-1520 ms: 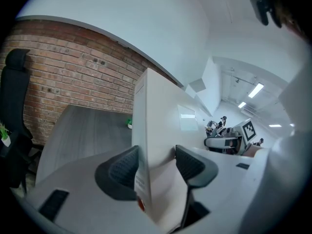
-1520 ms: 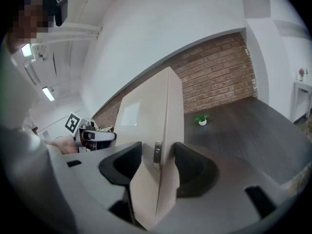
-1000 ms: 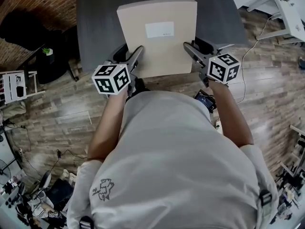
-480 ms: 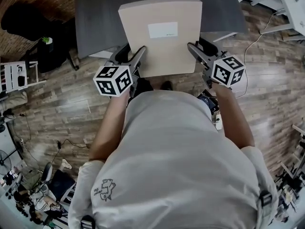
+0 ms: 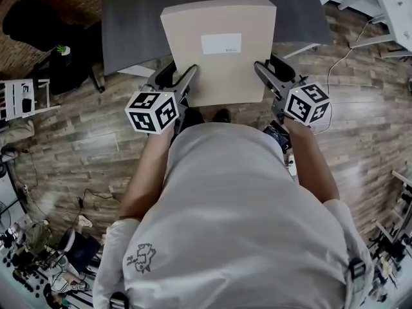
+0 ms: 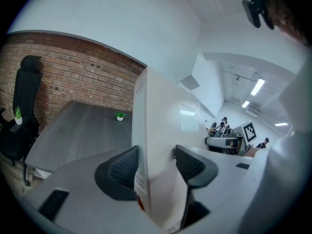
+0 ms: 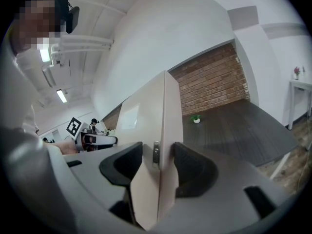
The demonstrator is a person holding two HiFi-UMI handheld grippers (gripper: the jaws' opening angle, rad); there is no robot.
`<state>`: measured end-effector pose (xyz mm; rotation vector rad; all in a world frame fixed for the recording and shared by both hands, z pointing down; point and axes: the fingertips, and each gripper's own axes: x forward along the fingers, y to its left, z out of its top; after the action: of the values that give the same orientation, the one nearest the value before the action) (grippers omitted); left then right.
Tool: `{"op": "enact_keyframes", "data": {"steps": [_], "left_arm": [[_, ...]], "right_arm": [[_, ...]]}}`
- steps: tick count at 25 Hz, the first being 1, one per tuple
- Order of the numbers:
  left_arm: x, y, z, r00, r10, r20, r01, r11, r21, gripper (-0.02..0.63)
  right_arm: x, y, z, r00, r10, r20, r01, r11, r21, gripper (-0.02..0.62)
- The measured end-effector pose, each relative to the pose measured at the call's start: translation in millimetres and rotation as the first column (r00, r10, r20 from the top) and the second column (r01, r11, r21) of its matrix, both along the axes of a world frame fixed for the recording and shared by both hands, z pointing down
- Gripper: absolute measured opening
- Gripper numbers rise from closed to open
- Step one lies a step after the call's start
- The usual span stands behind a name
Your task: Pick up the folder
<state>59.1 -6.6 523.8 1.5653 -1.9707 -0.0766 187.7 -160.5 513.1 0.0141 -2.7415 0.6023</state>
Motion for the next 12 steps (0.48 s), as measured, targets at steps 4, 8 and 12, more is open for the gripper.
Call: {"op": "enact_keyframes", "data": {"steps": [4,8,12], "left_arm": [[-1.8,5.8,1.2,1.0,-0.009,-0.005,0.009,1.0,0.003,0.247],[-2.0,8.8,2.4,1.0,-0.019,-0.01,0.019,1.0,0.005,0.247],[-2.4,11.2,4.2,1.0,-0.027,-0.014,0.027,1.0,0.005,0.247]], "right_arm": [[-1.7,5.6,-0.2,1.0,-0.006,0.0,0.006,1.0,-0.001,0.209],[-3.6,7.1,1.0,1.0,-0.017,-0.005,0.017,1.0,-0.002,0.207],[-5.9,7.9,2.0,1.0,-0.024,-0.006,0.024,1.0,-0.001,0.206]]}}
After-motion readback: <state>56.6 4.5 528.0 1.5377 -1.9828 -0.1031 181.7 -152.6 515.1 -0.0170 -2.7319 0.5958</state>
